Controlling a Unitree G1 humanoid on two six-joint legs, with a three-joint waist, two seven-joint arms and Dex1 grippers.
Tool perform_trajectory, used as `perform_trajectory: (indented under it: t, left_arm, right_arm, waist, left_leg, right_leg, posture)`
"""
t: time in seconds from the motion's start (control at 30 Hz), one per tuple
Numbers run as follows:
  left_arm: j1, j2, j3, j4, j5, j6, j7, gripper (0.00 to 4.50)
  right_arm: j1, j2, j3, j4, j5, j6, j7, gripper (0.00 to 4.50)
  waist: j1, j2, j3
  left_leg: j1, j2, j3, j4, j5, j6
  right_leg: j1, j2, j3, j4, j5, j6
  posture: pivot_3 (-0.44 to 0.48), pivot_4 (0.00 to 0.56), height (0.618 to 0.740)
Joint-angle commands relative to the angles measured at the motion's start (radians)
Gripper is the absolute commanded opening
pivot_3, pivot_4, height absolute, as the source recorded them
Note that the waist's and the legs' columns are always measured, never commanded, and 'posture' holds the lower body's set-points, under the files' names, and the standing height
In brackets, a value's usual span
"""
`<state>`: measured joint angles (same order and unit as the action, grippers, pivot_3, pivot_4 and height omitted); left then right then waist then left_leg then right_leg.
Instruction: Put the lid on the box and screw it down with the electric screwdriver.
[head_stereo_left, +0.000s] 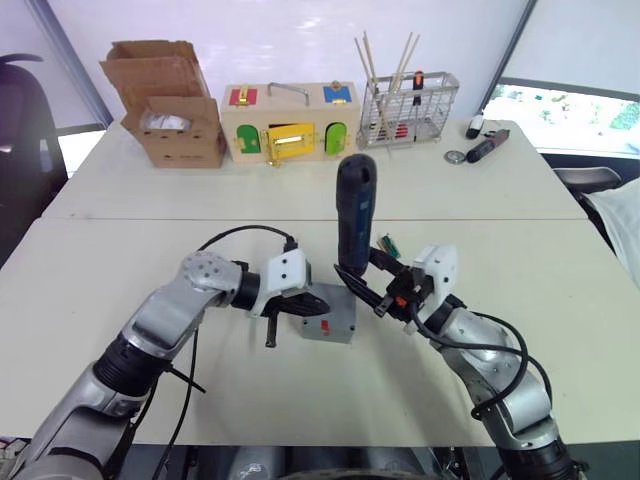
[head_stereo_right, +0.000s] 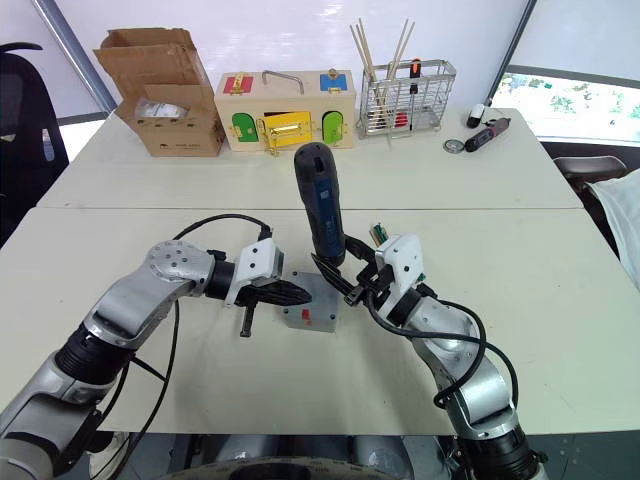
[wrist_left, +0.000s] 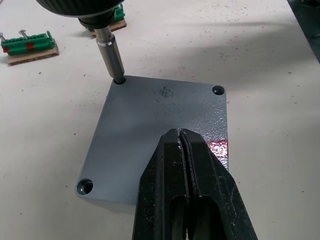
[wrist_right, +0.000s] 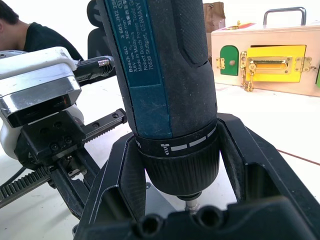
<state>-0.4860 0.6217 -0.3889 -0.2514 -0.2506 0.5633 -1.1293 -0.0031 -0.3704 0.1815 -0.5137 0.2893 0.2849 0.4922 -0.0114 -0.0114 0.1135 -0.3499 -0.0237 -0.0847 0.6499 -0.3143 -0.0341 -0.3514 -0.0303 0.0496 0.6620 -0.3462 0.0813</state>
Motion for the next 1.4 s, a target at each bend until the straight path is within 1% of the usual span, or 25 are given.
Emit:
perform_trajectory:
  t: [0.03, 0.33, 0.7, 0.9, 1.07, 1.13, 1.2, 1.33, 1.4]
  left_arm:
    - [-0.002, -0.001, -0.026, -0.017, 0.015, 0.040, 0.013, 0.00]
    - [0.006, -0.002, -0.039, 0.020, 0.027, 0.010, 0.011, 0.00]
    - [0.033, 0.018, -0.048, 0.050, 0.043, -0.034, -0.001, 0.00]
    - [0.039, 0.019, -0.057, 0.065, 0.052, -0.046, -0.004, 0.00]
    - [0.036, 0.017, -0.069, 0.075, 0.058, -0.055, -0.007, 0.00]
    - [0.032, 0.015, -0.068, 0.079, 0.058, -0.059, -0.008, 0.00]
    - [0.027, 0.019, -0.072, 0.081, 0.062, -0.066, -0.015, 0.00]
    - [0.027, 0.036, -0.077, 0.074, 0.062, -0.077, -0.038, 0.00]
    - [0.022, 0.033, -0.074, 0.082, 0.063, -0.082, -0.038, 0.00]
  right_arm:
    - [0.085, -0.033, 0.040, 0.123, -0.034, 0.092, 0.009, 1.75]
    - [0.083, -0.027, 0.035, 0.117, -0.032, 0.076, 0.006, 1.75]
    - [0.080, -0.018, 0.033, 0.101, -0.032, 0.062, -0.002, 1.75]
    - [0.064, -0.007, 0.012, 0.067, -0.014, 0.039, -0.006, 1.75]
    - [0.047, 0.004, -0.015, 0.034, 0.013, 0.029, -0.013, 1.75]
    - [0.021, 0.014, -0.046, 0.007, 0.033, -0.009, -0.010, 1.75]
    - [-0.021, 0.018, -0.085, -0.054, 0.127, 0.027, 0.005, 1.75]
    - [-0.172, -0.020, -0.193, -0.175, 0.309, 0.188, -0.038, 1.75]
    - [-0.255, -0.067, -0.264, -0.174, 0.361, 0.254, -0.058, 1.75]
  waist:
    - [-0.001, 0.000, 0.000]
    - [0.001, 0.000, 0.000]
    - [0.001, 0.001, 0.000]
    - [0.001, 0.001, 0.002]
    - [0.001, 0.004, 0.006]
    - [0.001, 0.005, 0.009]
    - [0.001, 0.007, 0.015]
    - [0.000, 0.011, 0.027]
    - [0.000, 0.014, 0.029]
  left_leg:
    - [0.000, 0.000, 0.000, 0.000, 0.000, 0.000]
    - [0.000, 0.000, 0.000, -0.001, 0.000, 0.000]
    - [-0.003, 0.000, 0.000, -0.003, 0.000, 0.000]
    - [-0.004, 0.000, 0.000, -0.003, 0.000, 0.000]
    - [-0.005, 0.000, 0.000, -0.003, 0.000, 0.000]
    - [-0.006, 0.000, 0.000, -0.003, 0.000, 0.000]
    - [-0.006, 0.000, 0.000, -0.003, 0.000, 0.000]
    - [-0.010, 0.000, 0.001, -0.003, 0.000, -0.001]
    - [-0.014, 0.000, 0.001, -0.002, 0.000, -0.001]
  right_leg:
    - [0.000, 0.000, 0.000, 0.000, 0.000, 0.000]
    - [0.000, -0.001, 0.000, -0.003, 0.000, 0.000]
    - [-0.001, -0.002, 0.000, -0.008, 0.000, -0.001]
    - [-0.001, -0.002, 0.000, -0.011, 0.001, -0.002]
    - [-0.001, -0.002, 0.000, -0.011, 0.001, -0.002]
    - [-0.002, -0.002, 0.000, -0.011, 0.001, -0.002]
    - [-0.002, -0.003, 0.000, -0.011, 0.001, -0.002]
    - [-0.006, -0.003, 0.000, -0.011, 0.002, -0.003]
    - [-0.010, -0.003, -0.001, -0.010, 0.003, -0.003]
  posture:
    - [0.000, 0.150, 0.740]
    - [0.000, 0.150, 0.740]
    - [0.000, 0.150, 0.740]
    - [0.000, 0.150, 0.740]
    - [0.000, 0.150, 0.740]
    - [0.000, 0.150, 0.740]
    - [0.000, 0.150, 0.740]
    - [0.000, 0.150, 0.740]
    - [0.000, 0.150, 0.740]
